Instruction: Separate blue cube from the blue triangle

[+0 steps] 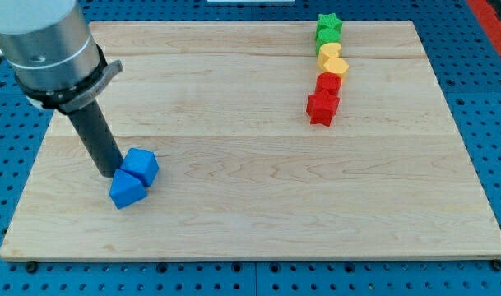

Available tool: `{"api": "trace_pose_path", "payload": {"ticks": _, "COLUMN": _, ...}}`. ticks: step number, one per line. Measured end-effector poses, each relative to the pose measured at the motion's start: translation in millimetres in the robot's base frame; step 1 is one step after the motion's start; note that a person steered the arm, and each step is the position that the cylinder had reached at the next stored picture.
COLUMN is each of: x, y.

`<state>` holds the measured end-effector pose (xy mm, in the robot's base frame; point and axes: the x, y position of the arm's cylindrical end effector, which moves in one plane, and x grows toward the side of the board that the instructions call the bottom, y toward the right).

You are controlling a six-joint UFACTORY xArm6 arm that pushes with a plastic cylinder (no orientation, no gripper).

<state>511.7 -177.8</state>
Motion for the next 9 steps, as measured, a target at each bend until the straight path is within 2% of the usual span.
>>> {"api": "trace_pose_path", "payload": {"ticks": 2, "x": 7, "y": 30}}
{"api": "trace_pose_path", "payload": {"ticks": 6, "x": -33, "y": 83}}
{"api": "trace_pose_path", "payload": {"ticks": 8, "x": -23, "y": 137}}
{"api": "trace_pose_path", "payload": {"ticks": 9, "x": -1, "y": 153}}
